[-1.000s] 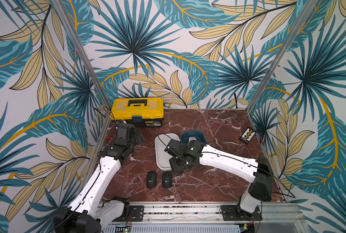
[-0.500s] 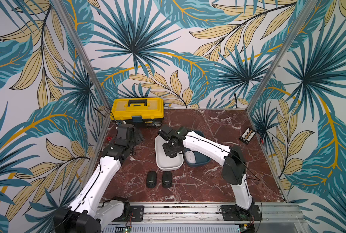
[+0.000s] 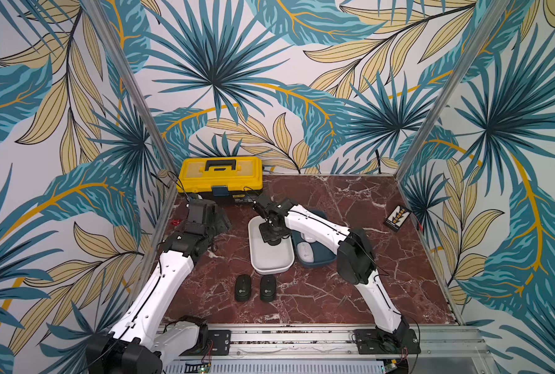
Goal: Place the mice by color into the storage box
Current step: Place the mouse in the storage box.
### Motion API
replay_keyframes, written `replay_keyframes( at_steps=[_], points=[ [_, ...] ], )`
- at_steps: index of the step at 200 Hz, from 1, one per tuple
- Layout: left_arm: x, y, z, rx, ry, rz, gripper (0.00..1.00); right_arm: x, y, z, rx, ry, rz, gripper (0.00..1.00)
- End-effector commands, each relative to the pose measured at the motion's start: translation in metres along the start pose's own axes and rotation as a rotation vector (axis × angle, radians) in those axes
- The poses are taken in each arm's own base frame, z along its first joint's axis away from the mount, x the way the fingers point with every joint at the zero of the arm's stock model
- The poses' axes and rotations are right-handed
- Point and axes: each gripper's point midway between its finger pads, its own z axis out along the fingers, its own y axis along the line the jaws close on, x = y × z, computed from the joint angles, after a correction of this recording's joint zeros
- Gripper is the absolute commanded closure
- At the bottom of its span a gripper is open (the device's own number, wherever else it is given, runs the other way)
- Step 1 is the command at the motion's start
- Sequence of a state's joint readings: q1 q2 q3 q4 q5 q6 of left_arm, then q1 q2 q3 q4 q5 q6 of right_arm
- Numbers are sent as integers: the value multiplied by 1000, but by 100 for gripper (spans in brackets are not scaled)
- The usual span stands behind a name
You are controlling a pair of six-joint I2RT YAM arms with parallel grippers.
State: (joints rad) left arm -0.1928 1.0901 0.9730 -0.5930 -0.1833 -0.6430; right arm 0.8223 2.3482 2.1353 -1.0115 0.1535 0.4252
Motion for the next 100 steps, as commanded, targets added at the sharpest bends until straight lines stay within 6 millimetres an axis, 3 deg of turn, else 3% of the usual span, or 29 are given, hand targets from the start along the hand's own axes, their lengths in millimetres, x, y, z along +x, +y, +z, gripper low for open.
replay_keyframes(
  at_steps=[1,59,100],
  points=[
    [-11,-4,-10,22,-36,-2,15,-1,-1,8,18,-1,-14,65],
    [-9,0,-12,12,-40,-4,15,-4,0,26,33,4,-28,60],
    [-11,0,-14,11,-47,-4,15,-1,-4,32,55,18,-31,47]
  ],
)
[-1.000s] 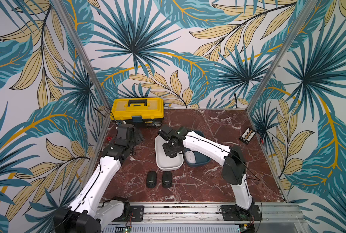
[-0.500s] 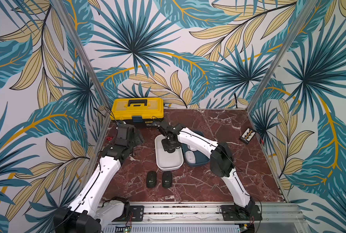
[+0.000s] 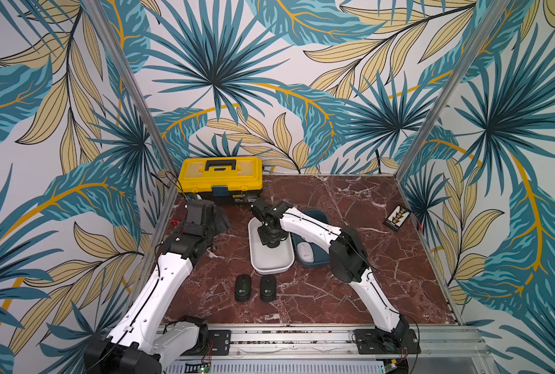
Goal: Place the mice by color into the storage box
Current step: Place the mouse in the storage box.
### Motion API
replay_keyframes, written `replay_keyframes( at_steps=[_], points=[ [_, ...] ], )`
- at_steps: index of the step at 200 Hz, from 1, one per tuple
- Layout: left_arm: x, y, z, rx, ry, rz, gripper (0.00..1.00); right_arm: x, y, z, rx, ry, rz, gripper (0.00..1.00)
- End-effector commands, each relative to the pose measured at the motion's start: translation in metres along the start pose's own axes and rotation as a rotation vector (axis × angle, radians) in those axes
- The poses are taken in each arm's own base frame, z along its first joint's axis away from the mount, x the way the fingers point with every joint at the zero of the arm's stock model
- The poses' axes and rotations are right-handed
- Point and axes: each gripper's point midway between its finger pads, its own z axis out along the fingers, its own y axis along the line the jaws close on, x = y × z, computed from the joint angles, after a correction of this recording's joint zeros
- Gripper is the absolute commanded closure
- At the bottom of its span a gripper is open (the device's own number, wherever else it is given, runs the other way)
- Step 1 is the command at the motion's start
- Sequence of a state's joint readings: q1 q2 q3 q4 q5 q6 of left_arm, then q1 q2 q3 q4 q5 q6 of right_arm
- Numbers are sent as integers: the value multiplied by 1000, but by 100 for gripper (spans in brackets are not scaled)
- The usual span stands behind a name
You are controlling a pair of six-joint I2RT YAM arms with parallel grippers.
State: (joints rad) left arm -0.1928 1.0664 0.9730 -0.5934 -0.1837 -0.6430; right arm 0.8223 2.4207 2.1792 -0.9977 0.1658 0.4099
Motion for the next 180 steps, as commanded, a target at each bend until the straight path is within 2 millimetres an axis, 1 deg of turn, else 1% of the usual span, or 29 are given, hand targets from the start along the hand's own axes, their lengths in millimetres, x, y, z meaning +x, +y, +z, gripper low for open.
replay_keyframes(
  at_steps=[1,18,44,53,66,92,113,128,139,156,180],
  points=[
    [-7,1,-8,-1,-29,0,15,1,-6,8,37,10,-14,47],
    [-7,2,-8,-4,-32,-1,15,-1,-9,4,48,1,-7,42],
    [-5,3,-8,-5,-28,-3,15,-7,-8,-6,34,-27,-10,37],
    [-5,4,-8,-5,-29,-4,15,-9,-8,-7,33,-34,-9,33],
    [-6,3,-8,-5,-32,-5,15,-9,-7,-7,28,-33,-8,31],
    [-6,4,-10,-5,-35,-5,15,-7,-5,-4,19,-23,-5,29],
    [-7,4,-11,-7,-39,-4,15,-7,-7,-12,22,-26,0,29],
    [-9,5,-12,-7,-47,-3,15,-9,-10,-25,25,-40,8,29],
    [-9,4,-12,-9,-47,0,15,-11,-12,-40,15,-63,21,29],
    [-9,6,-11,-14,-53,6,15,-10,-15,-68,-15,-98,51,28],
    [-11,4,-9,-12,-59,9,15,0,-19,-107,-39,-145,88,28]
  ],
)
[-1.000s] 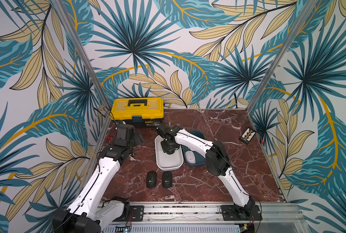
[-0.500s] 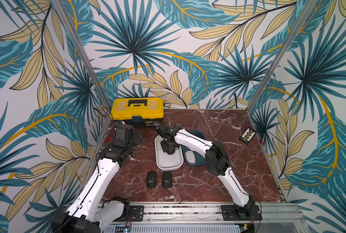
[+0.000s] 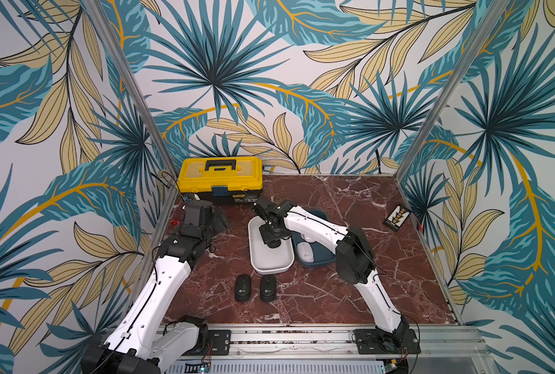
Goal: Place the mice by color into the storage box
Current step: Place the mouse in the storage box, then adjust the storage box at the center of the board.
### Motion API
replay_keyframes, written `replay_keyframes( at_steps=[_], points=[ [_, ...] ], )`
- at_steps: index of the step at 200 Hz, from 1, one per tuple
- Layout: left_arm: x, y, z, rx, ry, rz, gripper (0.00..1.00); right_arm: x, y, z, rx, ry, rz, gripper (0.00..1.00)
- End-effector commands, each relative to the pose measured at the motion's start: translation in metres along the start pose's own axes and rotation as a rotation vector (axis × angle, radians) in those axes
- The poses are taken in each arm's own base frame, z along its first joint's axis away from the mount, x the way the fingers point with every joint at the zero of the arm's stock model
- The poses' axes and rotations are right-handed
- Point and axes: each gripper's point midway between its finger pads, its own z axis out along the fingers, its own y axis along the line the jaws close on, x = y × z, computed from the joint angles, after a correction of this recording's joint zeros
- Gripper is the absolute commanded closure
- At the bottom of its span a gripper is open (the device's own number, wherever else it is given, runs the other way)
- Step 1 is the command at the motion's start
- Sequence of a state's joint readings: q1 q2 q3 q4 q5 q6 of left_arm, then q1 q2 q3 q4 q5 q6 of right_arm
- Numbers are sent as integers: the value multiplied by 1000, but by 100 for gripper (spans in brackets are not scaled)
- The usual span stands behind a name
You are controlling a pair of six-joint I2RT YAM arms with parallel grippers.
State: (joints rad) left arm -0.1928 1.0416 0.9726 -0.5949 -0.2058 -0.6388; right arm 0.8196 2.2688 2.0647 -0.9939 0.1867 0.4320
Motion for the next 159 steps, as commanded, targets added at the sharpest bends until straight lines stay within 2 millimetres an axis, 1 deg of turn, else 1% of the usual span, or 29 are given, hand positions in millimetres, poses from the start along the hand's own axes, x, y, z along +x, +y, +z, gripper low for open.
replay_keyframes(
  at_steps=[1,23,35,53,61,87,106,115,135,159],
  points=[
    [-5,3,-1,-8,-26,10,15,-5,-4,-66,-43,-101,57,28],
    [-4,0,3,1,-21,8,15,10,-5,-94,-57,-127,80,28],
    [-4,-2,4,7,-19,8,15,24,-5,-103,-54,-114,93,26],
    [-4,-3,6,14,-20,5,15,49,-2,-110,-48,-80,111,26],
    [-4,-4,6,17,-20,5,15,61,0,-110,-49,-63,121,23],
    [-2,-3,8,20,-15,3,15,101,18,-108,-88,-3,140,23],
    [-1,-4,9,24,-11,6,15,125,31,-105,-103,50,133,26],
    [-1,-4,8,26,-11,4,15,136,37,-104,-106,70,125,30],
    [-1,-5,7,31,-13,5,15,152,50,-100,-127,104,105,34],
    [-1,-3,5,28,-15,2,15,161,64,-91,-158,144,92,37]
  ],
)
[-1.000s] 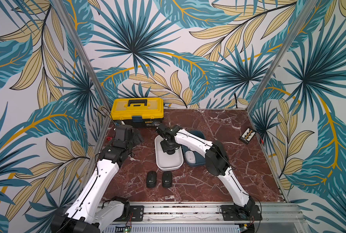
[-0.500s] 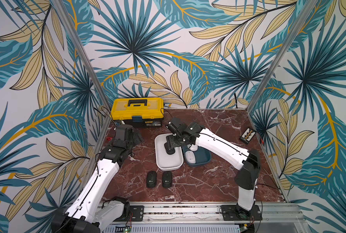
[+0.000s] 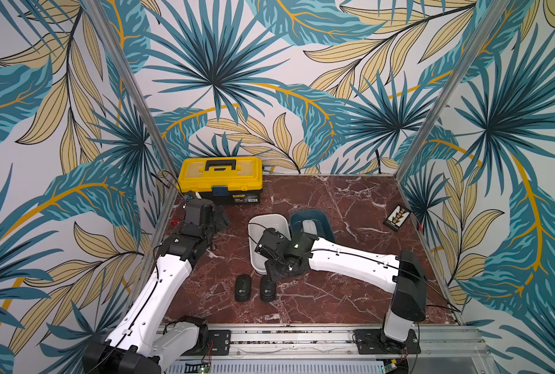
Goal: Place the mice by color into the storage box
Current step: Adjust the storage box at the center of the board.
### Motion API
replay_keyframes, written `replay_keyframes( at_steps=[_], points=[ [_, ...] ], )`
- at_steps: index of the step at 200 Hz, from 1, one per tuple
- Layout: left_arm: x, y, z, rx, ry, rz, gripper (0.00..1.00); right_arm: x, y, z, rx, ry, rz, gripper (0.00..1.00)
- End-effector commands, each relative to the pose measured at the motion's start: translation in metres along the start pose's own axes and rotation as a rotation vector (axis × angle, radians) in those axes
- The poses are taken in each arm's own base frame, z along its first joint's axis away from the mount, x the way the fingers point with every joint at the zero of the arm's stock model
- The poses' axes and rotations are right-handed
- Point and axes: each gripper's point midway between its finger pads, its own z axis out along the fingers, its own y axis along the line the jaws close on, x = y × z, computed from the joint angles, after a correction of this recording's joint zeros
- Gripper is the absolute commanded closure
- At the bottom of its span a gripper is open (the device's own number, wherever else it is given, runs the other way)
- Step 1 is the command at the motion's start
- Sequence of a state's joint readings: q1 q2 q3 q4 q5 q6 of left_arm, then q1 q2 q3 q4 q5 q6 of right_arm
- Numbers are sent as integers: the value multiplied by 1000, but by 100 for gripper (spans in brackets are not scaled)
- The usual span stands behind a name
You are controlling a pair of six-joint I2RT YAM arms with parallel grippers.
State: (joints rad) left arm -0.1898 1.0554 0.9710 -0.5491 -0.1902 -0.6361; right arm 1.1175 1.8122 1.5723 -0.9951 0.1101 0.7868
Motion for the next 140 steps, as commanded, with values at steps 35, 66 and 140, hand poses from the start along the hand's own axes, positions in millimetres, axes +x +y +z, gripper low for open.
replay_keyframes(
  at_steps=[35,66,140],
  points=[
    [4,8,-2,-14,-7,4,15,16,23,27,-72,95,27,39],
    [5,11,-4,-18,-8,-1,15,17,30,46,-73,124,2,40],
    [6,13,-6,-18,-7,-22,14,-3,25,72,-19,104,-22,40]
  ],
)
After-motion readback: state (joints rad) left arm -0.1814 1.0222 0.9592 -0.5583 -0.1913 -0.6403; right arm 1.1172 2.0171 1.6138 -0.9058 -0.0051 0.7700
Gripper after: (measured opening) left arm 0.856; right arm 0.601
